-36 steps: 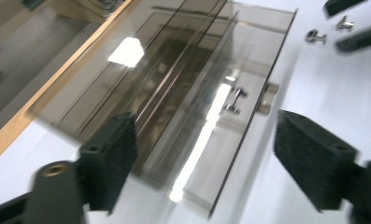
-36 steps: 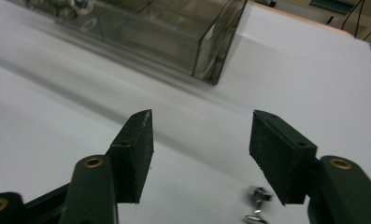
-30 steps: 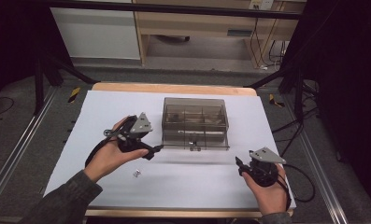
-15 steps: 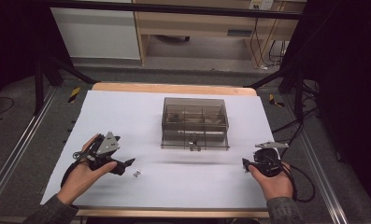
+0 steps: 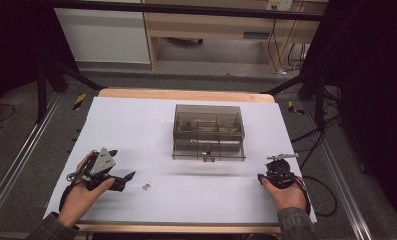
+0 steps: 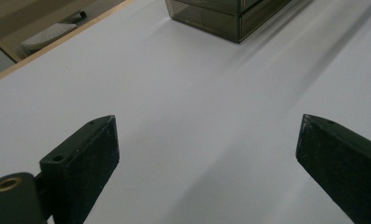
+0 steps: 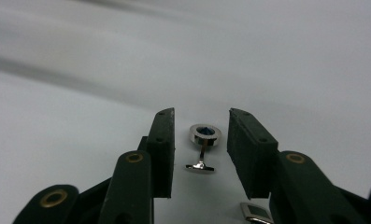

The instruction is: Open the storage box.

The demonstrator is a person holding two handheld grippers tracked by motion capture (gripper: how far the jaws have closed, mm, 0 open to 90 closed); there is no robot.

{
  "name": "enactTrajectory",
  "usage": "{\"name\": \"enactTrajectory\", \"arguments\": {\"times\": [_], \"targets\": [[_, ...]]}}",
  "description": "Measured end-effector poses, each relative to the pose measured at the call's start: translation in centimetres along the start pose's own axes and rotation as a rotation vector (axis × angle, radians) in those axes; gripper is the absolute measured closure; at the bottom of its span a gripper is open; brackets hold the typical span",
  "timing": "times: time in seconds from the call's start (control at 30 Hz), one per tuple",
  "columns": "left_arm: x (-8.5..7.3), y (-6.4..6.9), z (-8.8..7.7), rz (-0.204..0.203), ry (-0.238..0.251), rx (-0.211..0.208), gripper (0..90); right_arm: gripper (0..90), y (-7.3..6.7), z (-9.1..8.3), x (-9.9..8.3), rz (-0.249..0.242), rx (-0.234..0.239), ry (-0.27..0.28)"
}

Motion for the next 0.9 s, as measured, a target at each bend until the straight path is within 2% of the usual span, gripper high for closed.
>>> {"name": "enactTrajectory", "arguments": {"times": [0.23,0.33,0.6,0.9], "targets": [[-0.8,-0.6,-0.2,-0.031,0.004,0.013,6.0,66.0,0.3,0.6,-0.4,0.014,0.028,-0.015],[-1.0,-0.8,-0.4,-0.045,0.008,0.012,6.0,67.7,0.2,0.7,-0.3,0.007,0.024,-0.020],[-1.2,-0.8,-0.3,-0.044,0.000,0.011,6.5,72.5,0.2,1.0,-0.2,-0.003,0.016,-0.022],[-1.5,-1.0,-0.2,-0.058,-0.003,0.010,6.7,72.9,0.3,1.0,-0.2,-0.017,0.008,-0.016]]}}
Point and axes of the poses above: each handheld gripper's, and its own axes: z roughly forward along the jaws, x roughly out of its top, y roughly to its right, the point moved 3 cm from there along z, roughly forward along the jaws, and after that the axes turned 5 degrees about -z, right-handed, at the moved point
